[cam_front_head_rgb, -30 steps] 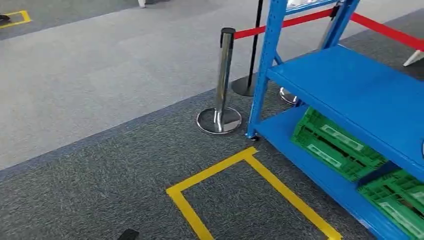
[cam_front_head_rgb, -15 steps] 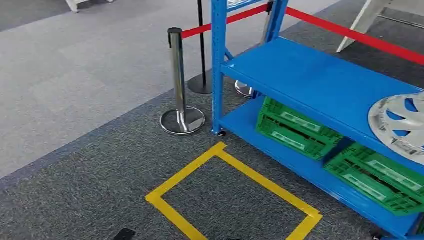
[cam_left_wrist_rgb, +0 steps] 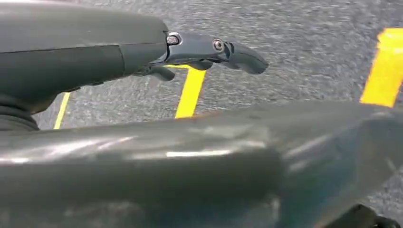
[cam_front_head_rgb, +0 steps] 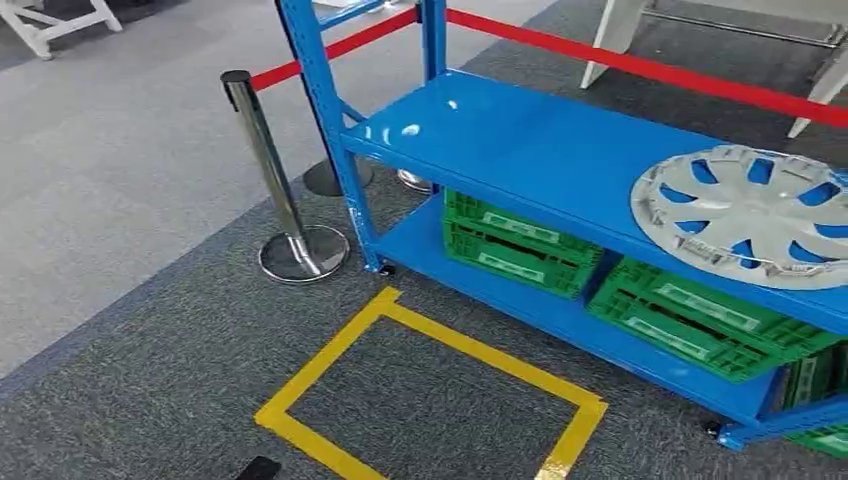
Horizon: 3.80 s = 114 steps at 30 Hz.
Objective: Take the parts from the cabinet and place them on the table.
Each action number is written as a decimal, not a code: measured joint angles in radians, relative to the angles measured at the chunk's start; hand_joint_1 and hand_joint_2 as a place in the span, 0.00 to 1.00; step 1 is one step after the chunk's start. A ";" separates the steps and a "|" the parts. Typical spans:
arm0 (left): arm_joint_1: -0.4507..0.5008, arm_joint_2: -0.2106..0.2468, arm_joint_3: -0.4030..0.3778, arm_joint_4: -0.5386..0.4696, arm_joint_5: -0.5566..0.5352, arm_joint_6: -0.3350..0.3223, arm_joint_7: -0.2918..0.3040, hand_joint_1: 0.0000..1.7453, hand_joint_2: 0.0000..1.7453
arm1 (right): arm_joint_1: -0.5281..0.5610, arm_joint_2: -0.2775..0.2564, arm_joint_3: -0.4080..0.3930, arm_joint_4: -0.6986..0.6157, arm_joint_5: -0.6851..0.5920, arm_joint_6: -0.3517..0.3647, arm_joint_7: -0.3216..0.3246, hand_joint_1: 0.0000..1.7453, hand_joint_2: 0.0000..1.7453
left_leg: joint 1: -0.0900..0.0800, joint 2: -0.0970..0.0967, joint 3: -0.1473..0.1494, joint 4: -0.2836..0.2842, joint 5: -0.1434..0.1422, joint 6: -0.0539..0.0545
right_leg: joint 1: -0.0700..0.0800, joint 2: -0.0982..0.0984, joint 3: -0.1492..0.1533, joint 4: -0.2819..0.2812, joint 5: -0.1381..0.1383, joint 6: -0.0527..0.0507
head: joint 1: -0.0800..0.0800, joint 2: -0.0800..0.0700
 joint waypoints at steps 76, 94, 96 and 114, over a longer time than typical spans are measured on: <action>-0.005 -0.013 0.032 0.001 0.009 0.040 -0.014 0.00 0.00 | -0.012 -0.010 0.001 0.000 0.027 0.045 0.014 0.00 0.00 | -0.005 -0.006 0.097 -0.319 0.168 0.046 | 0.005 -0.053 -0.027 0.141 -0.131 0.036 | 0.014 0.000; -0.003 -0.019 0.033 0.001 0.009 0.041 -0.013 0.00 0.00 | -0.009 -0.010 0.000 0.000 0.027 0.047 0.017 0.00 0.00 | -0.003 -0.008 -0.038 0.027 0.003 -0.006 | 0.000 -0.054 0.030 0.005 -0.040 -0.006 | 0.002 0.000; -0.001 -0.019 0.034 0.001 0.009 0.041 -0.014 0.00 0.00 | -0.008 -0.010 0.000 0.000 0.027 0.048 0.020 0.00 0.00 | -0.004 -0.008 -0.025 -0.047 0.088 0.004 | 0.003 -0.051 0.050 0.005 -0.054 -0.005 | 0.001 0.000; 0.003 -0.022 0.043 0.002 0.010 0.040 -0.013 0.00 0.00 | -0.006 -0.006 0.000 0.001 0.028 0.048 0.022 0.00 0.00 | -0.006 -0.014 0.172 -0.320 0.103 0.035 | -0.010 -0.059 -0.068 0.025 0.039 0.066 | 0.022 0.000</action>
